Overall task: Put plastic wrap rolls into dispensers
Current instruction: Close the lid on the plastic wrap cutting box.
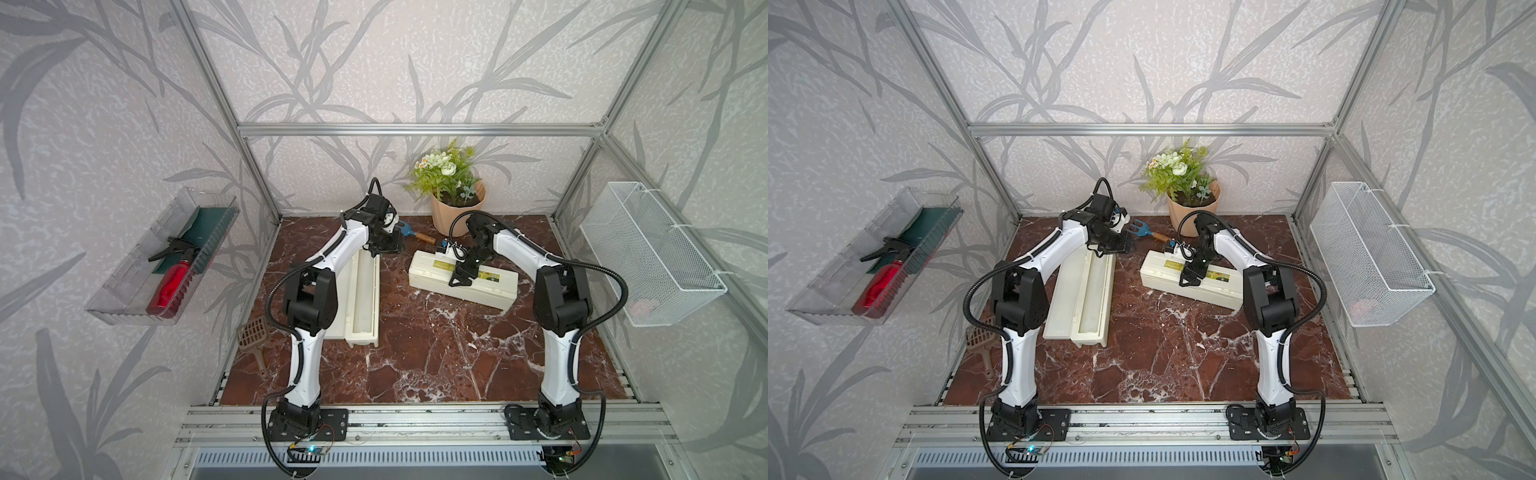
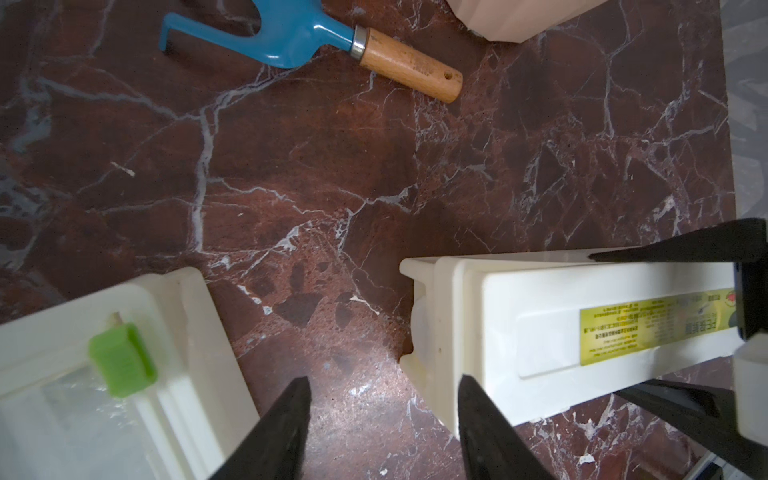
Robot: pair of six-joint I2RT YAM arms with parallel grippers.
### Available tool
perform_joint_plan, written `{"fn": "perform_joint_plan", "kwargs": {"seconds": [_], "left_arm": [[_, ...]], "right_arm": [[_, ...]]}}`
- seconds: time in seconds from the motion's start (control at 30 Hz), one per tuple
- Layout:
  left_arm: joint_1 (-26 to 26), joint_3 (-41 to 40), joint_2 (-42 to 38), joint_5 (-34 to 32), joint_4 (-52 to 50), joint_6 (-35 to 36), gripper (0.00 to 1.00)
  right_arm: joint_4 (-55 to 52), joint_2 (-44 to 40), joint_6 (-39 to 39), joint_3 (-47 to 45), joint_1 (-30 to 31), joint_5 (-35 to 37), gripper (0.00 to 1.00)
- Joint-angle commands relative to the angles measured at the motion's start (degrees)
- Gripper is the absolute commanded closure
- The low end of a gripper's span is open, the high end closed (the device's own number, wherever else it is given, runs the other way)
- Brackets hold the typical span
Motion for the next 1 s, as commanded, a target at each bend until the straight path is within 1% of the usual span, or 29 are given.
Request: {"fn": "perform_joint_plan", "kwargs": {"seconds": [0.0,0.1,0.13,0.17,0.47,0.67,0.9,0.97], "left_arm": [[-0.98,2.24,1.61,1.54,-1.35,0.28,0.34],[-1.81,3.26,2.87,3.52,-1.18,0.31,0.3],[-2.06,3.39,3.22,4.12,-1.24,0.3,0.3],[-2.26,3.39,3.52,4.66,-1.42,0.09,0.29],[-3.84,-0.71,3.77,6.46,-1.4,-0.44,0.29],[-4.2,-0.94,4.15,6.7,-0.91,-0.85,0.29],[-4.77,-0.91,5.29,6.17,-1.51,-0.46,0.32],[-4.95,-0.91,5.71,5.79,-2.06,-0.21,0.33]], "right_arm": [[-3.2,-2.15,-0.01,-2.01,0.48,-2.33,0.18],[-3.0,-2.23,0.21,-2.39,0.48,-1.93,0.11],[-2.9,-2.2,0.29,-2.47,0.48,-1.67,0.08],[-2.89,-2.12,0.32,-2.56,0.48,-1.51,0.01],[-0.56,-3.74,0.94,-4.72,0.48,-1.26,0.01],[0.06,-2.29,3.55,-4.14,0.48,4.63,0.01],[4.66,-4.33,6.79,-7.99,0.17,7.94,0.01],[5.46,-4.95,7.91,-8.27,-0.39,7.65,0.01]]}}
